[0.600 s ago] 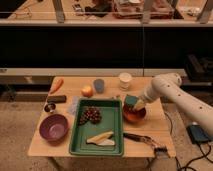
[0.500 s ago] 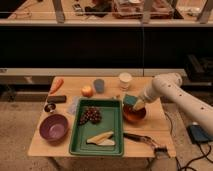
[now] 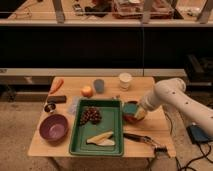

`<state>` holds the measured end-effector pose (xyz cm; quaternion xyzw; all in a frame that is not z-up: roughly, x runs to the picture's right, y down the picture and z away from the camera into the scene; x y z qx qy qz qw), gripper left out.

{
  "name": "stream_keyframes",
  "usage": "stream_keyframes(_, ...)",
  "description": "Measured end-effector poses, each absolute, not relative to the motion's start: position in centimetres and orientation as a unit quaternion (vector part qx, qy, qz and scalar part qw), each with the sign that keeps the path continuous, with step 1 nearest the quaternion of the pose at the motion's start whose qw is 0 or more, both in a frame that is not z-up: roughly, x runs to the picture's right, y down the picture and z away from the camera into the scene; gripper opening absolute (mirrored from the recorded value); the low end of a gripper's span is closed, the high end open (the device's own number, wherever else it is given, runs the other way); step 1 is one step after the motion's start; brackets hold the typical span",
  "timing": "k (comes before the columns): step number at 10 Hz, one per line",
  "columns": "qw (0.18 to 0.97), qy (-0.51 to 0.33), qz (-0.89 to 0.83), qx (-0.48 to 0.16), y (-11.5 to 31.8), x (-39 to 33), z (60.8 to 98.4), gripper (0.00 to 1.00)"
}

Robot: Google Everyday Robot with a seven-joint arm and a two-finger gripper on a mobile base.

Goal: Wipe red bowl with sponge

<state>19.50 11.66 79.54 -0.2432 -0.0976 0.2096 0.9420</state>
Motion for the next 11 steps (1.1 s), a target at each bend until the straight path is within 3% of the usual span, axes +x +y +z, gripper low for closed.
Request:
stream_keyframes(3, 0.940, -0.071, 0.227, -0.247, 12.9, 22.2, 80.1, 0.00)
stream_keyframes(8, 0.943, -0.048, 0.267, -0.194, 7.5, 26.4, 80.6, 0.00)
stream_keyframes(11, 0.939, -0.056, 0.274, -0.201, 7.3, 25.1, 83.3, 0.00)
